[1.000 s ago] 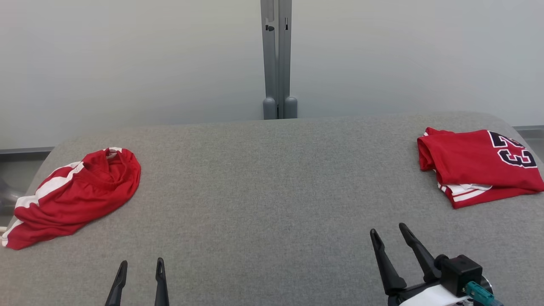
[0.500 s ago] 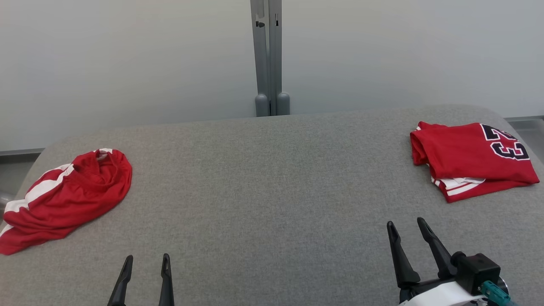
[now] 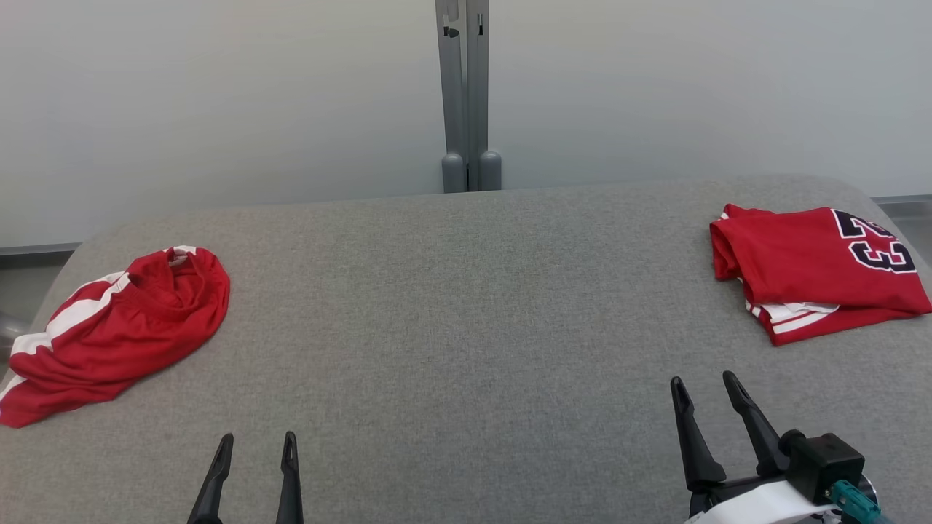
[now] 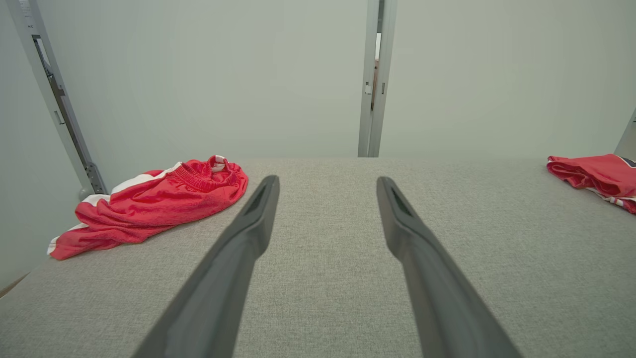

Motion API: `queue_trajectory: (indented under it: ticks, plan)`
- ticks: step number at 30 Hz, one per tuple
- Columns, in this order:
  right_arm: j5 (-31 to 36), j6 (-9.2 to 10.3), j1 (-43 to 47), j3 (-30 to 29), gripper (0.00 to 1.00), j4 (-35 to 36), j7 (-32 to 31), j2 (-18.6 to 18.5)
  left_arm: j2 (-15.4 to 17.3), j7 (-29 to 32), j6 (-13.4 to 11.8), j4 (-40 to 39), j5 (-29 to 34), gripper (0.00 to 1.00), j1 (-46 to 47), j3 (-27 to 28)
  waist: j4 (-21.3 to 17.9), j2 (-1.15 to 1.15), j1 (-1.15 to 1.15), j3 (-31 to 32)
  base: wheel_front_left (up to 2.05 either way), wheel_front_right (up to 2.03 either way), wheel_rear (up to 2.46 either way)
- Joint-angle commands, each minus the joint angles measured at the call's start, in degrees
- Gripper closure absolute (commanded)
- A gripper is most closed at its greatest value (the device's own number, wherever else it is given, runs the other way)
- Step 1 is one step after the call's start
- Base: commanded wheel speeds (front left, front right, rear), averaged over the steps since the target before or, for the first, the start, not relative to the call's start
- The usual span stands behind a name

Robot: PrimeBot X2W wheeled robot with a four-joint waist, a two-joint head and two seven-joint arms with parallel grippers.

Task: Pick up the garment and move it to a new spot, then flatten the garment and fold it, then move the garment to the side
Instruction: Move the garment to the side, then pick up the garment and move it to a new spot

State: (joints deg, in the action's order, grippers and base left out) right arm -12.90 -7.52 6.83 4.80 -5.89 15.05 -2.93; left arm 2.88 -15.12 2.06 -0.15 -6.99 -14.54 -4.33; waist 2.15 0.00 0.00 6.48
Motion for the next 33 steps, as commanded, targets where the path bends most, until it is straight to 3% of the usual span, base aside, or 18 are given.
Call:
queue_trajectory:
  ticks: [1,15,33]
  plan:
    - [0.6,0.07,0.8,0.3,0.00,-0.1,0.2,0.0,0.0,0.0,-0.2,0.0,0.0,0.00,0.9,-0.1,0.2,0.00,0.00,0.0,0.00,0.00,0.00]
    - [-0.5,0.07,1.0,0.1,0.00,-0.1,0.2,0.0,0.0,0.0,-0.8,0.1,0.1,0.00,1.7,0.1,3.2,0.00,0.00,-0.4,0.00,0.00,0.00]
    - [-1.6,0.07,1.6,1.8,0.00,0.0,0.2,0.0,0.0,0.0,-1.8,-1.9,1.2,0.00,1.0,0.0,15.7,0.00,0.00,-0.9,0.00,0.00,0.00]
